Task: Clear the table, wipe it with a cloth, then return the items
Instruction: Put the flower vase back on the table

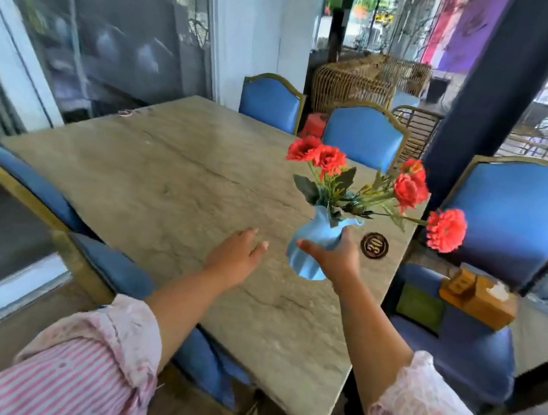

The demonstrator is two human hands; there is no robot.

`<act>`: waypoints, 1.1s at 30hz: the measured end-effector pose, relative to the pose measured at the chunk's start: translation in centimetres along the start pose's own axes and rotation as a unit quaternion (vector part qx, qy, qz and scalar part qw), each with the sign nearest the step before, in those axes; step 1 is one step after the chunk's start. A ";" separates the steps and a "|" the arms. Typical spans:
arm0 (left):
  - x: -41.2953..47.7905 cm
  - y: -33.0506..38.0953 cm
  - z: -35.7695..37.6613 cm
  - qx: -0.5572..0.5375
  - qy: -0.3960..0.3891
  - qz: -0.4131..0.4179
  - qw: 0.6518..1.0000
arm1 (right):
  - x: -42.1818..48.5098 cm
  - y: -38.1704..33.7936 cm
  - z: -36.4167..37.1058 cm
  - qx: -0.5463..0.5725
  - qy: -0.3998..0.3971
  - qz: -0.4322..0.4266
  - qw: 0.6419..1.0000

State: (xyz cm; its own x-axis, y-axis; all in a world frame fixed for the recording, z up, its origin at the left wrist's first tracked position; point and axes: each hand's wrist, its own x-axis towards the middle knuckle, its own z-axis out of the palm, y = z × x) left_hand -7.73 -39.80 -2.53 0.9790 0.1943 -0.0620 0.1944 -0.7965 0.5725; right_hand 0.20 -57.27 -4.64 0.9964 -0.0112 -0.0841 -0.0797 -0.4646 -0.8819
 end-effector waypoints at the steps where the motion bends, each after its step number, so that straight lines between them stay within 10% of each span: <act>1: -0.2 -1.1 -1.2 -0.007 0.005 -0.011 1.000 | -0.3 -0.9 1.4 -0.005 -0.008 -0.006 1.000; 33: 25.0 -31.1 -25.0 0.039 -0.108 -0.016 0.993 | 16.3 -20.8 38.8 -0.018 -0.019 0.013 1.000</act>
State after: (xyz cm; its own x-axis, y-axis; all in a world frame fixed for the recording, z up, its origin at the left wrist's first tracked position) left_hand 9.15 4.12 -1.46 0.9608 0.0994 -0.2589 0.2221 -0.8350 0.5035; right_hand 16.99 -13.42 -5.67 0.9922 0.0104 -0.1246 -0.1030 -0.4965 -0.8619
